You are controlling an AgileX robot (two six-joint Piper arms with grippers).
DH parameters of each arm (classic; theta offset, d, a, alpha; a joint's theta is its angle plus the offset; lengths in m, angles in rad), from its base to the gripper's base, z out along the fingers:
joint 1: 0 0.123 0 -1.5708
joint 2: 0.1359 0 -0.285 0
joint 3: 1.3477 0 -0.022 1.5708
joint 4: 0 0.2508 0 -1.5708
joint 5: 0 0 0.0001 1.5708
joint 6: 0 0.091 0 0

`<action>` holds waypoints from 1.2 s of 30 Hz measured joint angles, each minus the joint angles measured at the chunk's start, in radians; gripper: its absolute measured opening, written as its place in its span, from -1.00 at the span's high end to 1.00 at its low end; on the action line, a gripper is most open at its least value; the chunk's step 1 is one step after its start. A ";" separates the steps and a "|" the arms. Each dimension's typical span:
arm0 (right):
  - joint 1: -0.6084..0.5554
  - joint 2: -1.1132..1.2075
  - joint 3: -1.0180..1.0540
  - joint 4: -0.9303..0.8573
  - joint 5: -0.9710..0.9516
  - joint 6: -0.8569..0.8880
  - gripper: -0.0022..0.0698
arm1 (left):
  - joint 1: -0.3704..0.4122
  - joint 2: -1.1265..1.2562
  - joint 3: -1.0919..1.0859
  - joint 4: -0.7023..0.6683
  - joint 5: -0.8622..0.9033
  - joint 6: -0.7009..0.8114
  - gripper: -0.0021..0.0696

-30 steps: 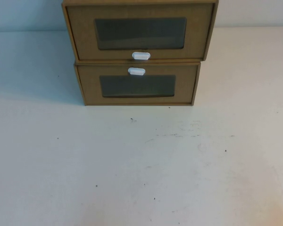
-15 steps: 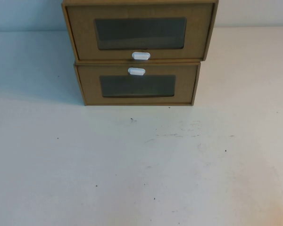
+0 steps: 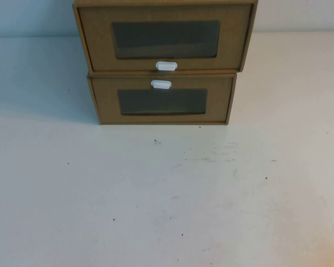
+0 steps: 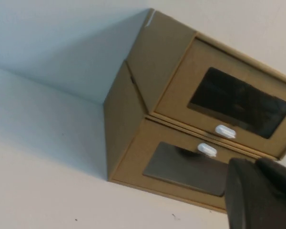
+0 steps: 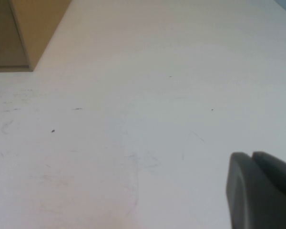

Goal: Open the shoe box
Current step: 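Pull the top drawer of the cardboard box fully open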

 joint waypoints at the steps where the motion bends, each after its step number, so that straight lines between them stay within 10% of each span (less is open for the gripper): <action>1: 0.000 0.000 0.000 0.000 0.000 0.000 0.98 | -0.012 0.025 -0.038 0.003 0.026 0.009 0.95; 21: 0.000 0.000 0.000 0.000 0.000 0.000 0.98 | -0.073 1.170 -1.200 -0.094 0.617 0.620 0.95; 36: 0.000 0.000 0.000 0.000 0.000 0.000 0.98 | -0.073 2.030 -2.407 -0.290 1.034 0.672 0.95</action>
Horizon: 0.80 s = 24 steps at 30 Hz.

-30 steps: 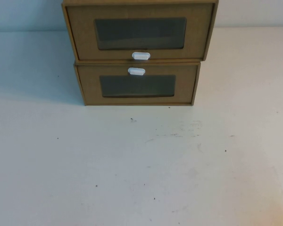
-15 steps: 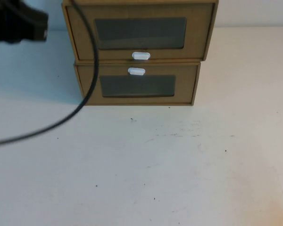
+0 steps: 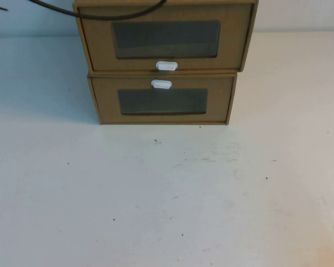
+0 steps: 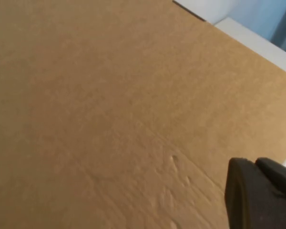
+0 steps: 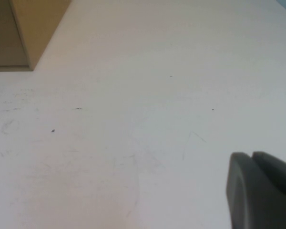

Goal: Open the shoe box
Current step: 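Pull the top drawer of the cardboard box fully open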

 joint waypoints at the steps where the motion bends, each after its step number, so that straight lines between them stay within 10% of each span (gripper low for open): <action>1: 0.000 0.000 0.000 0.000 0.000 0.000 0.98 | 0.000 0.022 -0.011 -0.015 -0.006 0.002 0.95; 24: 0.000 0.000 0.000 0.000 0.000 0.000 0.98 | 0.000 0.166 -0.028 -0.074 -0.037 0.015 0.95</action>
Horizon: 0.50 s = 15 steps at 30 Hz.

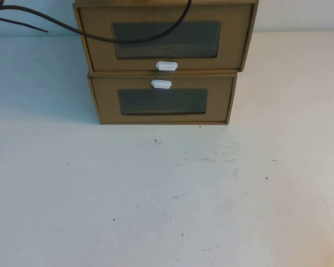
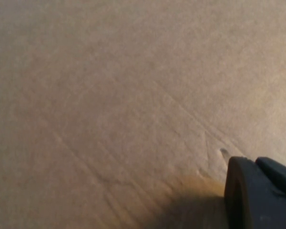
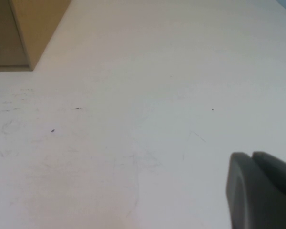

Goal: Open the shoe box
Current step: 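Pull the top drawer of the cardboard box fully open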

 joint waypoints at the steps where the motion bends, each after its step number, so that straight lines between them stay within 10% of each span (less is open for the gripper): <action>1: 0.000 0.000 0.000 0.000 0.000 0.000 0.98 | 0.000 0.000 0.000 0.000 0.000 0.000 0.95; 15: 0.000 0.000 0.000 0.000 0.000 0.000 0.98 | 0.000 0.000 0.000 -0.018 0.002 -0.006 0.95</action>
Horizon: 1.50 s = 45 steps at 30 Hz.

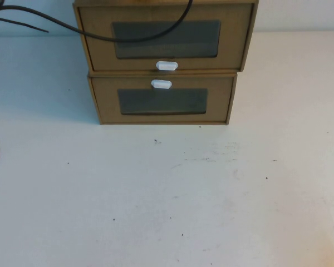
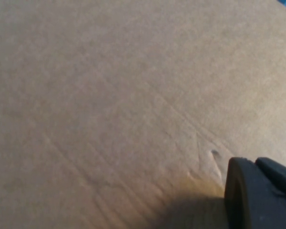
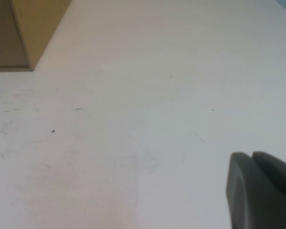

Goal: Open the shoe box
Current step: 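Pull the top drawer of the cardboard box fully open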

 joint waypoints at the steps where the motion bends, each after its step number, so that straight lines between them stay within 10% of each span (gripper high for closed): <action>1: 0.000 0.000 0.000 0.000 -0.004 0.000 0.98 | 0.000 0.000 0.000 -0.002 0.000 0.000 0.95; 16: 0.000 0.000 0.000 0.632 -0.263 0.000 0.98 | 0.000 0.000 0.000 -0.010 0.017 -0.002 0.95; 45: 0.147 0.839 -0.671 0.715 0.317 -0.511 0.98 | 0.000 0.000 0.000 -0.045 0.044 -0.023 0.95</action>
